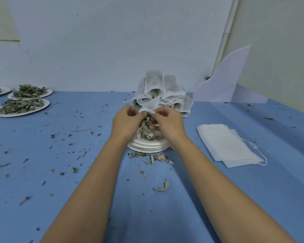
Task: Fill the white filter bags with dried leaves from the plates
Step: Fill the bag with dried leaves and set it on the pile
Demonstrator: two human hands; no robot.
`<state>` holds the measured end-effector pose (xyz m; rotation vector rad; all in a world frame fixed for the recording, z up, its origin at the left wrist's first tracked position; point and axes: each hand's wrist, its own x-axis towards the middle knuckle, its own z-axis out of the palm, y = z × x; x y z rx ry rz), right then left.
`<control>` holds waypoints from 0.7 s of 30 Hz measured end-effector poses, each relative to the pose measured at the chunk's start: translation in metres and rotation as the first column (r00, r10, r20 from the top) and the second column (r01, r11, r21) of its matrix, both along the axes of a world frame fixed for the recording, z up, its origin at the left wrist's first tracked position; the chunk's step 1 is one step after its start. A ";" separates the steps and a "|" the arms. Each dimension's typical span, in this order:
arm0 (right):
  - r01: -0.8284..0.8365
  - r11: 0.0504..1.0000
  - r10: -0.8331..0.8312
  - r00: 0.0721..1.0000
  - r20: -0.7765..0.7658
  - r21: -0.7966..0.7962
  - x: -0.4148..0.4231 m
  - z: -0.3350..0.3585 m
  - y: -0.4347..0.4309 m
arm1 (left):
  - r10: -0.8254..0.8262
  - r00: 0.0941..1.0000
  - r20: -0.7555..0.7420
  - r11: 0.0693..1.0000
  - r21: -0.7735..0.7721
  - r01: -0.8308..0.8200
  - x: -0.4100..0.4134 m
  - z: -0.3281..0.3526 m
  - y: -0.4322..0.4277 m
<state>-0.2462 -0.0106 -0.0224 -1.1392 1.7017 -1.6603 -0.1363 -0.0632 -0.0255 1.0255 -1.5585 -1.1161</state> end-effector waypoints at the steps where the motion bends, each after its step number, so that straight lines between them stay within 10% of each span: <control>1: 0.007 1.000 -0.007 0.998 0.055 -0.001 -0.002 0.001 0.000 | -0.069 0.998 0.000 0.997 0.024 0.069 0.000 0.002 0.001; 12: -0.024 0.999 0.016 0.979 0.205 0.036 -0.010 0.005 0.000 | -0.107 0.984 0.144 0.979 -0.158 0.130 0.005 0.003 0.007; 21: -0.031 0.999 0.035 0.988 -0.147 0.030 -0.010 0.009 0.007 | 0.067 0.994 0.092 0.973 -0.225 -0.045 0.007 -0.001 0.002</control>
